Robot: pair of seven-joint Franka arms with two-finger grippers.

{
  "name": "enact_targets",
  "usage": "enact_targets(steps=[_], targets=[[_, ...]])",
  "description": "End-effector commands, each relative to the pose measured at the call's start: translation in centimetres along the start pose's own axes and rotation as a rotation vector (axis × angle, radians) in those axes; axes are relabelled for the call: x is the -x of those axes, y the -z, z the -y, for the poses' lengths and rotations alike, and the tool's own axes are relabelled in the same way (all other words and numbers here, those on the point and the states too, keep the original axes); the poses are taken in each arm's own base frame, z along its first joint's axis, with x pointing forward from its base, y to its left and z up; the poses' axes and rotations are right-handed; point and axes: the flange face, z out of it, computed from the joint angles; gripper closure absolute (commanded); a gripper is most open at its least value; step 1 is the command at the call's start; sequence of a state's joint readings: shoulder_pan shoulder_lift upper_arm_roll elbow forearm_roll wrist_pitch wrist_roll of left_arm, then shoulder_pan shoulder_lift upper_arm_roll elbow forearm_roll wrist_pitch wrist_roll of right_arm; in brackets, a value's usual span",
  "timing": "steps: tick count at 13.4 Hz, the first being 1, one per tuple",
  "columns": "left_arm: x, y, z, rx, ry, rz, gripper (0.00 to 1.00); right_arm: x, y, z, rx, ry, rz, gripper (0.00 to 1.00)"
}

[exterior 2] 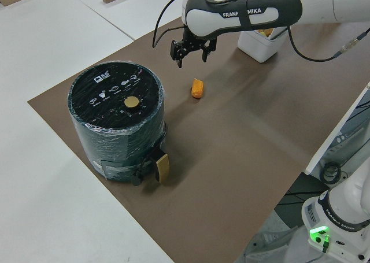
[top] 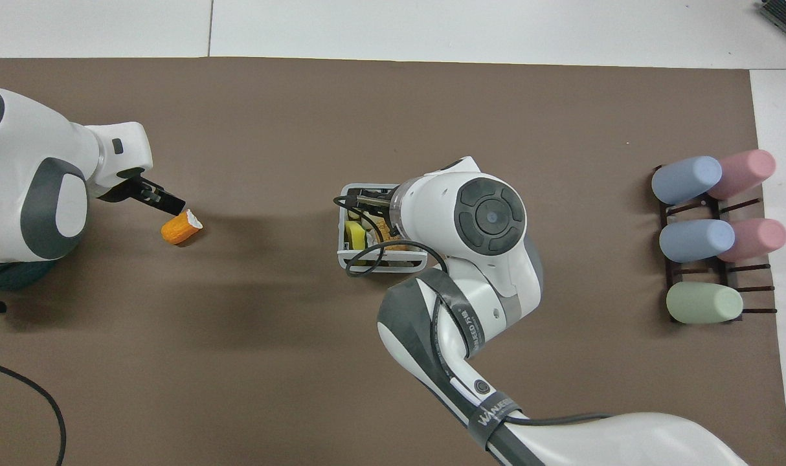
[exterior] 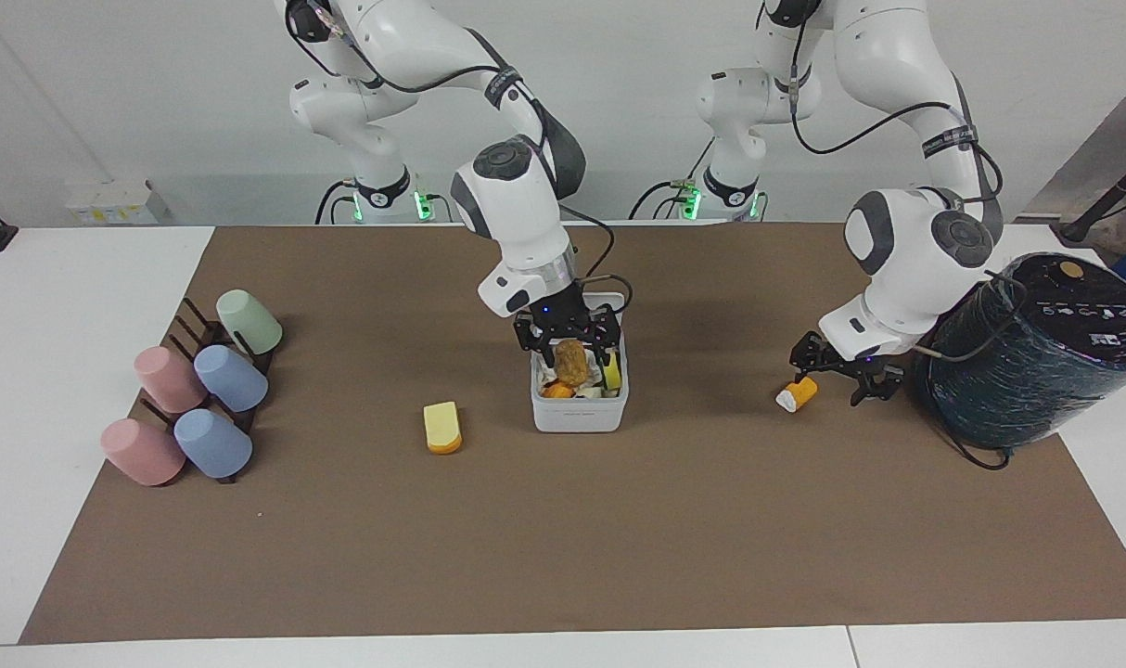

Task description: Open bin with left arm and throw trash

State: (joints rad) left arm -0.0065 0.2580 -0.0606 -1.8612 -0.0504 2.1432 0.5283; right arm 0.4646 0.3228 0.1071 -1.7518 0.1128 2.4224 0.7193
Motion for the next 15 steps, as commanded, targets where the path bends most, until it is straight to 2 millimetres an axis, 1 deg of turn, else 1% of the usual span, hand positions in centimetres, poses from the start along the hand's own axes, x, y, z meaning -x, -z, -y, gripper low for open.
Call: enact_targets(steps=[1, 2, 4, 5, 6, 7, 8, 9, 10, 11, 12, 13, 14, 15], targets=[[1.5, -1.0, -0.5, -0.022, -0.108, -0.010, 0.07, -2.0, 1.8, -1.4, -0.004, -0.025, -0.018, 0.00], [1.7, -1.6, -0.6, -0.022, -0.154, -0.008, 0.07, -2.9, 1.9, -2.4, -0.004, -0.016, -0.031, 0.00], [2.4, -3.6, -0.8, -0.023, -0.195, -0.007, 0.07, -5.0, 3.1, -4.8, 0.003, 0.023, -0.056, 0.00], [2.8, -4.6, -1.0, -0.022, -0.228, -0.004, 0.09, -6.1, 3.7, -6.4, 0.013, 0.039, -0.064, 0.00], [3.3, -5.4, -1.2, -0.016, -0.264, 0.005, 0.10, -7.1, 3.6, -8.6, 0.031, 0.060, -0.063, 0.00], [3.7, -6.1, -1.4, -0.010, -0.278, 0.013, 0.10, -7.8, 2.4, -11.8, 0.064, 0.107, -0.045, 0.00], [4.0, -6.6, -1.9, -0.003, -0.282, 0.023, 0.10, -7.7, 1.0, -14.4, 0.103, 0.222, -0.016, 0.00], [4.3, -7.0, -2.4, 0.004, -0.288, 0.032, 0.10, -7.8, 0.8, -15.8, 0.123, 0.284, -0.005, 0.00], [4.5, -7.3, -2.7, 0.008, -0.289, 0.038, 0.09, -7.6, 0.5, -16.6, 0.136, 0.287, 0.004, 0.00], [4.6, -7.5, -2.9, 0.010, -0.291, 0.041, 0.10, -7.3, -0.3, -16.9, 0.157, 0.304, 0.014, 0.00], [4.7, -7.5, -3.0, 0.011, -0.288, 0.042, 0.13, -6.8, -1.9, -17.8, 0.201, 0.341, 0.029, 0.00], [4.7, -7.5, -3.0, 0.010, -0.283, 0.041, 0.26, -6.6, -2.6, -19.0, 0.237, 0.383, 0.011, 0.00], [4.6, -7.5, -2.9, 0.011, -0.278, 0.042, 0.43, -6.3, -3.2, -19.9, 0.258, 0.417, -0.002, 0.00], [4.7, -7.5, -2.9, 0.011, -0.275, 0.042, 0.60, -6.1, -3.3, -20.2, 0.259, 0.422, -0.007, 0.00]])
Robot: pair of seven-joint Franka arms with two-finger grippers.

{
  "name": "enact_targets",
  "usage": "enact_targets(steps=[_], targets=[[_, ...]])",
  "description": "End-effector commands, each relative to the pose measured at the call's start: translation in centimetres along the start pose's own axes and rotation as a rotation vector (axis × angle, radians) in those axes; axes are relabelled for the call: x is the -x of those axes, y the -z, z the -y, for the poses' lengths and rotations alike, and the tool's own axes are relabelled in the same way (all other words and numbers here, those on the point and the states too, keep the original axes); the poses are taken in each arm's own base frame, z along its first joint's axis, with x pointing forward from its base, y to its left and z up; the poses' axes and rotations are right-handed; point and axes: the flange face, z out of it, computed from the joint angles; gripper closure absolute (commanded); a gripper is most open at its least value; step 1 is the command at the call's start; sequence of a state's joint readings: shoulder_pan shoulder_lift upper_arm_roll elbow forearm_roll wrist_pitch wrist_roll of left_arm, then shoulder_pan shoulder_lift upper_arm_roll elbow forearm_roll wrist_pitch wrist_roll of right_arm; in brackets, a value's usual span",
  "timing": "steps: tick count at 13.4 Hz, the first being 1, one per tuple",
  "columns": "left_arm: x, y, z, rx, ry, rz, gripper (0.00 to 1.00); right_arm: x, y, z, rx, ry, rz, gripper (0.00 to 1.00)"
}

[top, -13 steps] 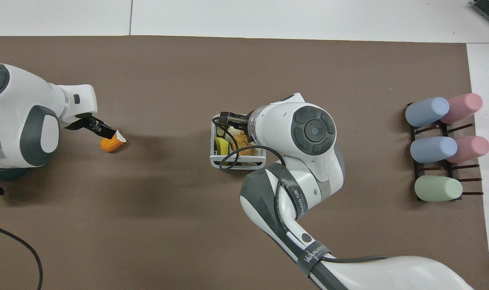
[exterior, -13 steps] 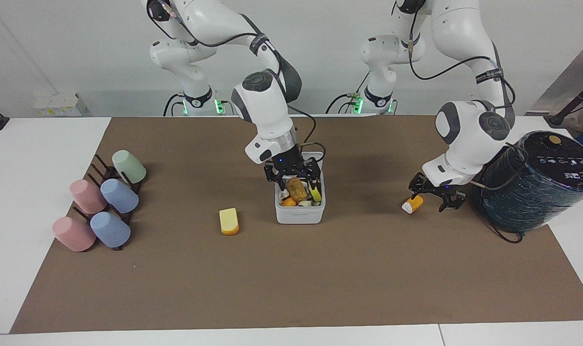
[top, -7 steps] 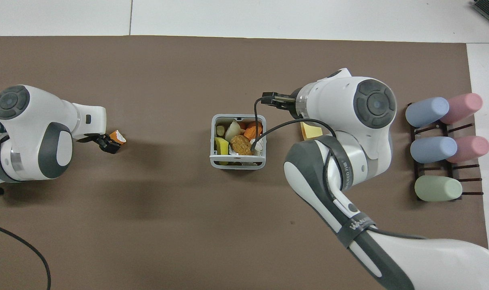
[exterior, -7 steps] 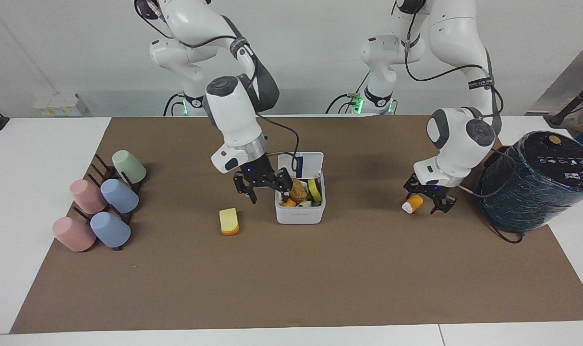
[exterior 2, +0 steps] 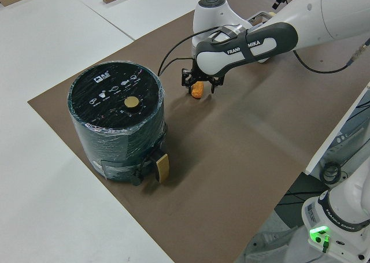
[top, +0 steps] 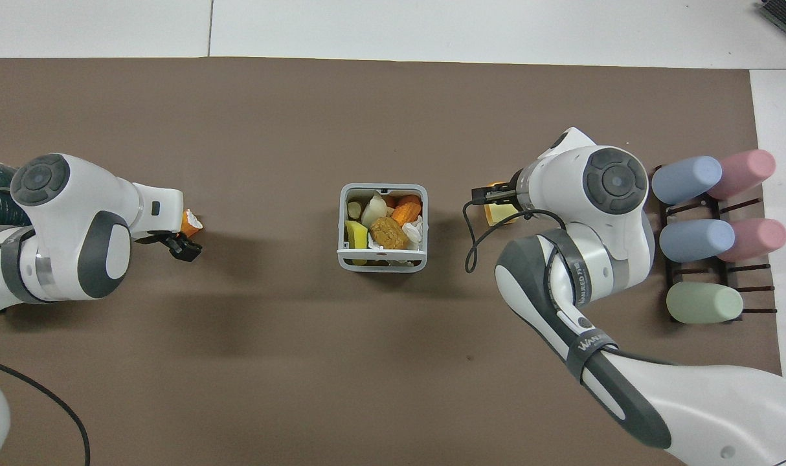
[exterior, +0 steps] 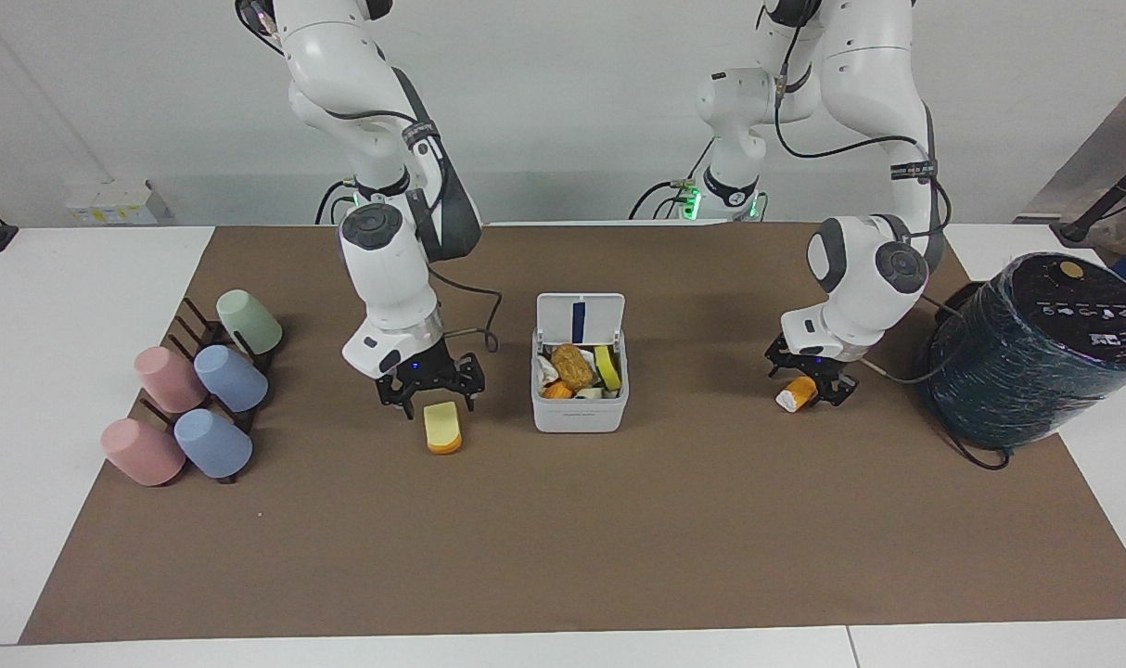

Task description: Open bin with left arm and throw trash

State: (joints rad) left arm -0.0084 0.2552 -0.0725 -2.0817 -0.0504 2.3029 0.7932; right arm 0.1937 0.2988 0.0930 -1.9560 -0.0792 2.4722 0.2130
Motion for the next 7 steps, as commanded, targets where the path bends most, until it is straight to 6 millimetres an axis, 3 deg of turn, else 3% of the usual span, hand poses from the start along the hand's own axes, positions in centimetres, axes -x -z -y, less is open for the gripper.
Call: enact_targets(steps=[1, 3, 4, 5, 7], targets=[[0.6, 0.7, -0.5, -0.026, -0.004, -0.007, 0.75, 1.4, -1.0, -0.9, 0.021, 0.042, -0.014, 0.00], [0.4, 0.9, -0.3, -0.028, 0.037, -0.010, 1.00, 2.0, -2.5, -0.8, 0.012, 0.044, -0.027, 0.00], [0.0, 1.3, -0.2, -0.033, 0.058, -0.017, 1.00, 2.5, -3.5, -0.9, 0.006, 0.044, -0.034, 0.04], [-0.5, 2.1, 0.1, -0.039, 0.094, -0.025, 1.00, 2.8, -4.0, -1.0, 0.003, 0.044, -0.042, 0.28], [-2.6, 4.9, -0.4, -0.034, 0.158, -0.028, 1.00, 2.8, -4.0, -1.1, 0.002, 0.044, -0.045, 0.91]])
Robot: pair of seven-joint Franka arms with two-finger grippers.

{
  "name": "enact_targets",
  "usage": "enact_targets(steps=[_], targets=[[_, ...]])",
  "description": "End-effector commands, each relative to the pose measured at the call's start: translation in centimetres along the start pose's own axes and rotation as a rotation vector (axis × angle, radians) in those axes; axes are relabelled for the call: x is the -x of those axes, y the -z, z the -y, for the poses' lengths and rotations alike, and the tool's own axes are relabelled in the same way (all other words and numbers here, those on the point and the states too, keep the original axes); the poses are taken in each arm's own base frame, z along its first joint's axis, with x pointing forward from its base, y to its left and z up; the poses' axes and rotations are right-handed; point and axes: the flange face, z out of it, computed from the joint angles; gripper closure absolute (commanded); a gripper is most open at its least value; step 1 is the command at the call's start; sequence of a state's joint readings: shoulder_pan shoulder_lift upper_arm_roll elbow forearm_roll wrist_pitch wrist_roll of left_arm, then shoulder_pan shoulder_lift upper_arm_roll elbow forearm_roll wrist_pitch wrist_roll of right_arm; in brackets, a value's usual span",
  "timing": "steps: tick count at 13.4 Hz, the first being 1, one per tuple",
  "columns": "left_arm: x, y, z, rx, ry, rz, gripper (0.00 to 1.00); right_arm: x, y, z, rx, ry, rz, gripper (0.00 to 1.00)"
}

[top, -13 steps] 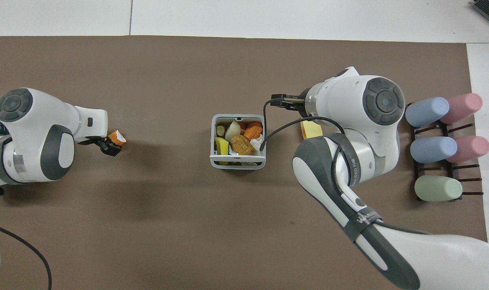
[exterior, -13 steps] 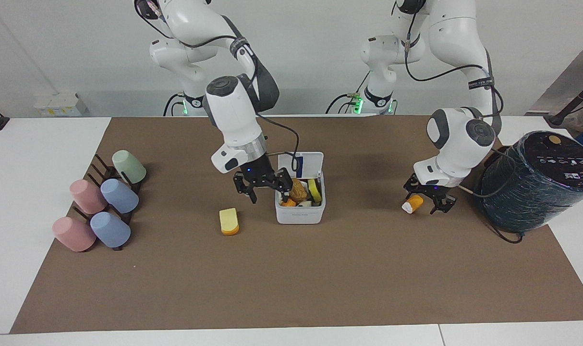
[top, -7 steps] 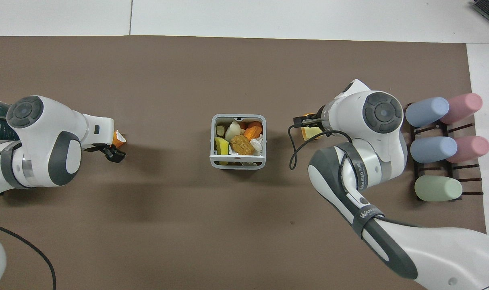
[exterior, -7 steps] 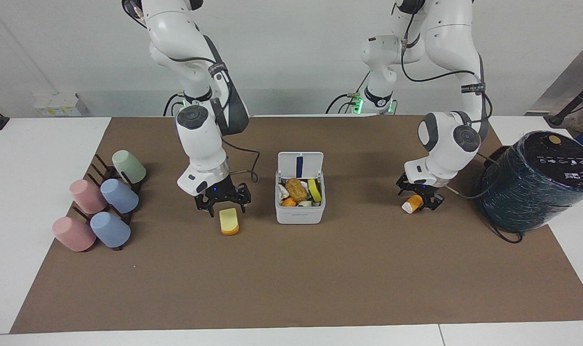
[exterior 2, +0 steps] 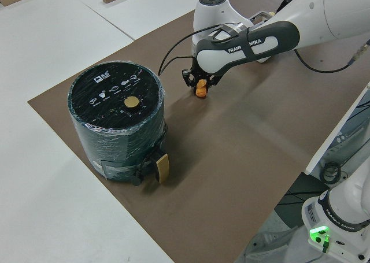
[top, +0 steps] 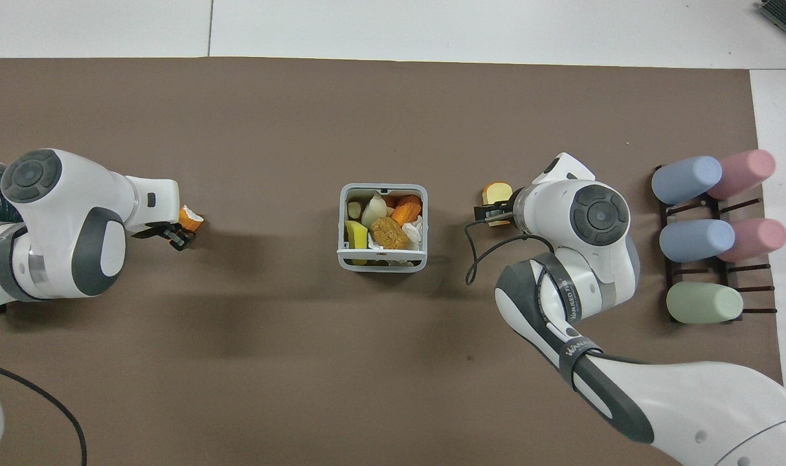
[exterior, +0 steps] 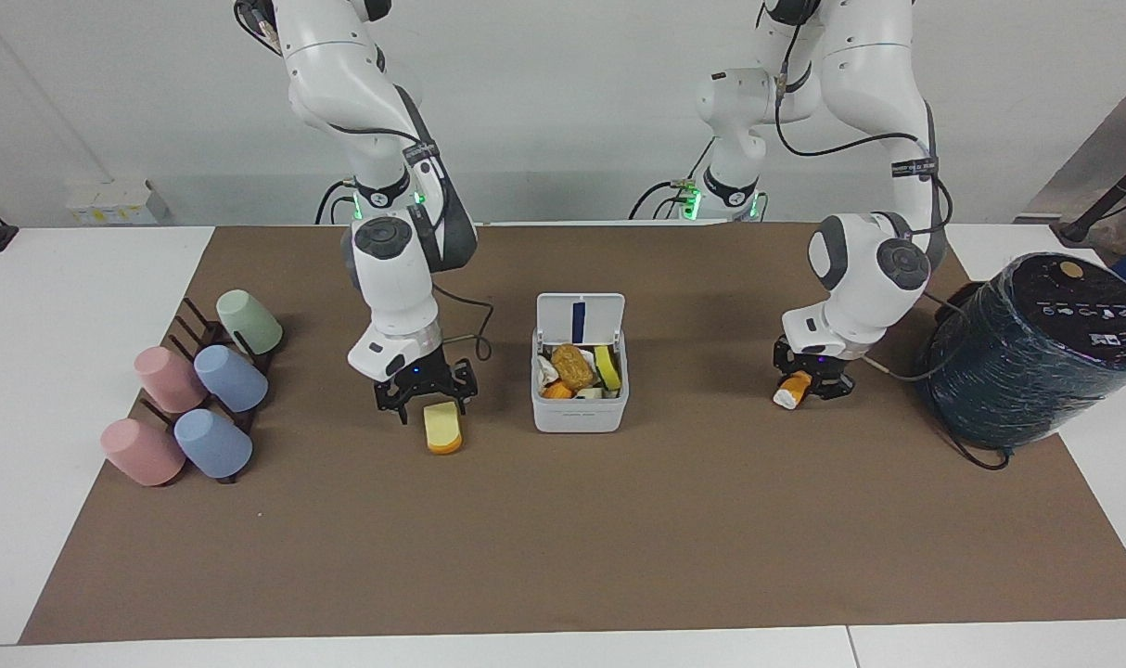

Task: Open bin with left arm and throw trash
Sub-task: 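Carry the orange cylinder over the bin and release it with the left gripper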

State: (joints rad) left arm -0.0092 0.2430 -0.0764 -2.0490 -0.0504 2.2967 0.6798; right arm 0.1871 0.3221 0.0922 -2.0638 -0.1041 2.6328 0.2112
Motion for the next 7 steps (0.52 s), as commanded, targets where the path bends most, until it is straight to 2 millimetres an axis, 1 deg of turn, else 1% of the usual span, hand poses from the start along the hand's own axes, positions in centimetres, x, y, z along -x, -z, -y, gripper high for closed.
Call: enact_targets(steps=[1, 2, 4, 5, 6, 7], targets=[[-3.5, 4.5, -2.3, -0.004, 0.092, 0.010, 1.00, 0.2, 0.0, -0.6, 0.005, 0.022, -0.014, 1.00], [-5.6, 6.4, -4.1, 0.004, 0.173, 0.022, 1.00, 0.2, 0.1, -0.6, 0.005, 0.018, -0.015, 1.00], [-9.4, 8.9, -9.2, 0.009, 0.337, 0.035, 1.00, -0.5, 1.6, -0.4, 0.005, 0.015, -0.037, 1.00], [-11.0, 9.8, -11.9, 0.011, 0.409, 0.030, 1.00, -0.8, 2.9, -0.5, 0.006, 0.012, -0.055, 1.00], [-12.2, 10.4, -14.1, 0.012, 0.487, 0.023, 1.00, -1.2, 4.5, -1.1, 0.009, 0.004, -0.078, 1.00], [-13.4, 10.7, -16.9, 0.015, 0.561, 0.009, 1.00, -1.6, 6.3, -1.4, 0.014, -0.002, -0.096, 1.00]])
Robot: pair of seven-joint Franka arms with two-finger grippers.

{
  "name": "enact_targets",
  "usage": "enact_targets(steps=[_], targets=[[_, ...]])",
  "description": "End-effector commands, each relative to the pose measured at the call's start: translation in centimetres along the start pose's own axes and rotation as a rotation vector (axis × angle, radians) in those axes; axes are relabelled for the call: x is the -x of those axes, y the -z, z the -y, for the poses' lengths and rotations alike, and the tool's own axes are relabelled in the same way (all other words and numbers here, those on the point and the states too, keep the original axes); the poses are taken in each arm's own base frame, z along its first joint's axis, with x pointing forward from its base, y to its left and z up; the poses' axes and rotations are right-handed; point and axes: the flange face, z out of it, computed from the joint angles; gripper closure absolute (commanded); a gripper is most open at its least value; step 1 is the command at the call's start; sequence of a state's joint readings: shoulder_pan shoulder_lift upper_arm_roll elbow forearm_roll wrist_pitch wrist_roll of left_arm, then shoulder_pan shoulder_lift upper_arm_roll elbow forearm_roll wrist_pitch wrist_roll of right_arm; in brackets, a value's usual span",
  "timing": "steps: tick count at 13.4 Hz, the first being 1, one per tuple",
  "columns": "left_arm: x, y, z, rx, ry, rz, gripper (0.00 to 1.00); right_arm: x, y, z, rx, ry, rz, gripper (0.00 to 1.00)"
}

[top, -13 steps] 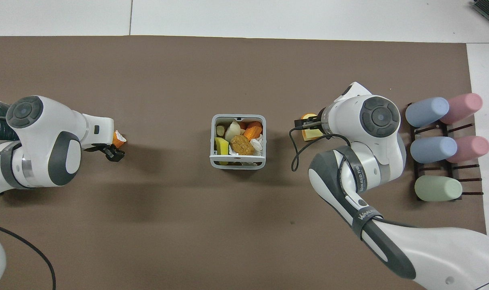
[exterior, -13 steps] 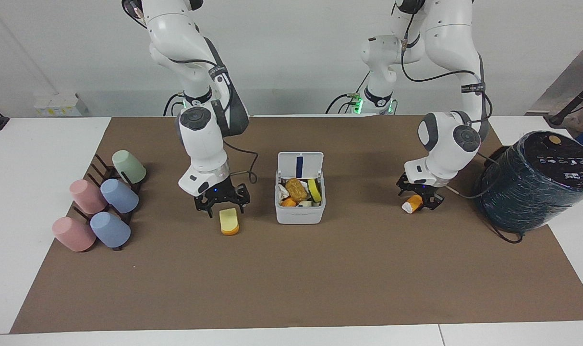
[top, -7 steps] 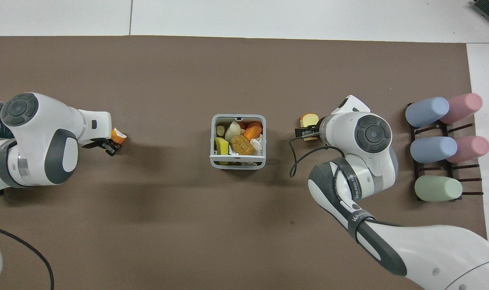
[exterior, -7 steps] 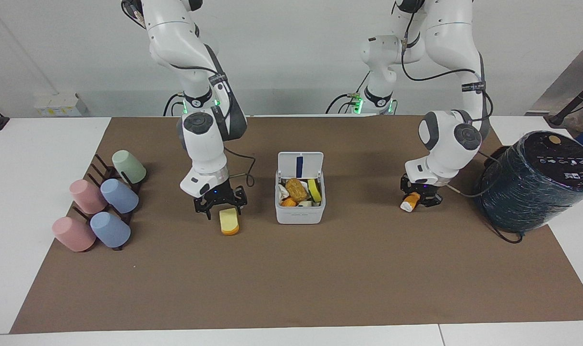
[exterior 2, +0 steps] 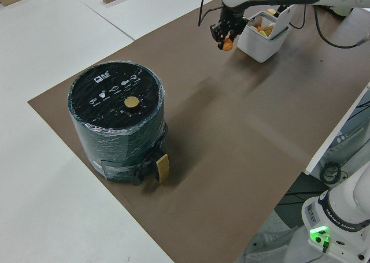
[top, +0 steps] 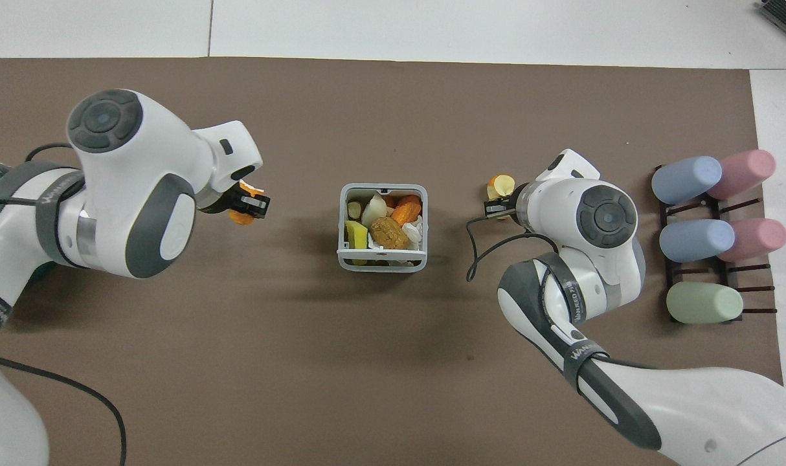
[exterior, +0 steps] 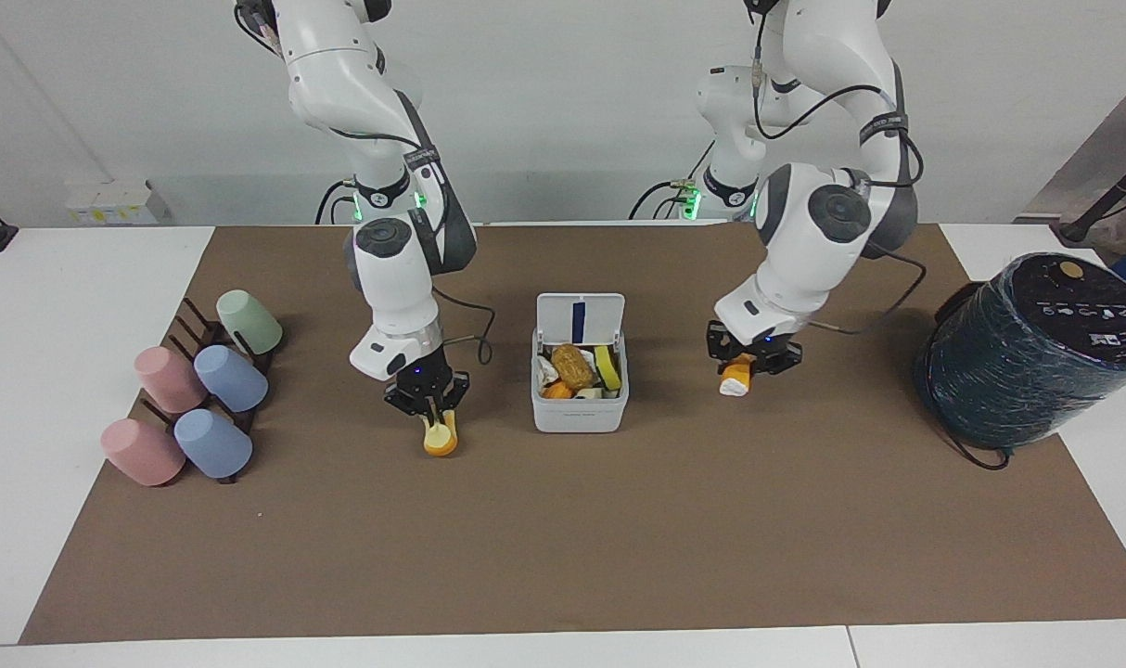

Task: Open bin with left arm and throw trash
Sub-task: 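Carry the orange cylinder over the bin and release it with the left gripper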

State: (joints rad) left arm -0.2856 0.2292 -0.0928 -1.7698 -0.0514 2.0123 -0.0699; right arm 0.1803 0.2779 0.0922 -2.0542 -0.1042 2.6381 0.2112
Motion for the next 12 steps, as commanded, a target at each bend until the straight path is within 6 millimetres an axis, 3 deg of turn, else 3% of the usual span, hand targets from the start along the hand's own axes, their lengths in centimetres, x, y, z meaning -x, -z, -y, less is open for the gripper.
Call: enact_targets(steps=[1, 4, 6, 10, 11, 12], targets=[[0.1, 1.1, -5.4, 0.013, 0.200, -0.012, 1.00, -1.1, 5.5, -1.1, 0.021, 0.002, -0.048, 1.00], [0.0, 1.0, -11.1, 0.097, 0.404, -0.071, 1.00, -2.3, 11.9, -1.1, 0.030, -0.014, -0.066, 1.00], [0.2, 0.3, -14.2, 0.128, 0.446, -0.106, 1.00, -3.4, 14.7, -0.9, 0.039, -0.014, -0.052, 1.00], [0.5, -1.6, -16.2, 0.144, 0.435, -0.083, 1.00, -3.3, 14.8, 0.5, 0.033, -0.085, -0.031, 1.00], [0.7, -1.7, -16.5, 0.140, 0.429, -0.073, 0.81, -3.2, 14.6, 0.9, 0.032, -0.102, -0.027, 1.00], [0.9, -1.7, -16.8, 0.138, 0.424, -0.068, 0.47, -3.2, 14.6, 1.0, 0.031, -0.113, -0.027, 1.00]])
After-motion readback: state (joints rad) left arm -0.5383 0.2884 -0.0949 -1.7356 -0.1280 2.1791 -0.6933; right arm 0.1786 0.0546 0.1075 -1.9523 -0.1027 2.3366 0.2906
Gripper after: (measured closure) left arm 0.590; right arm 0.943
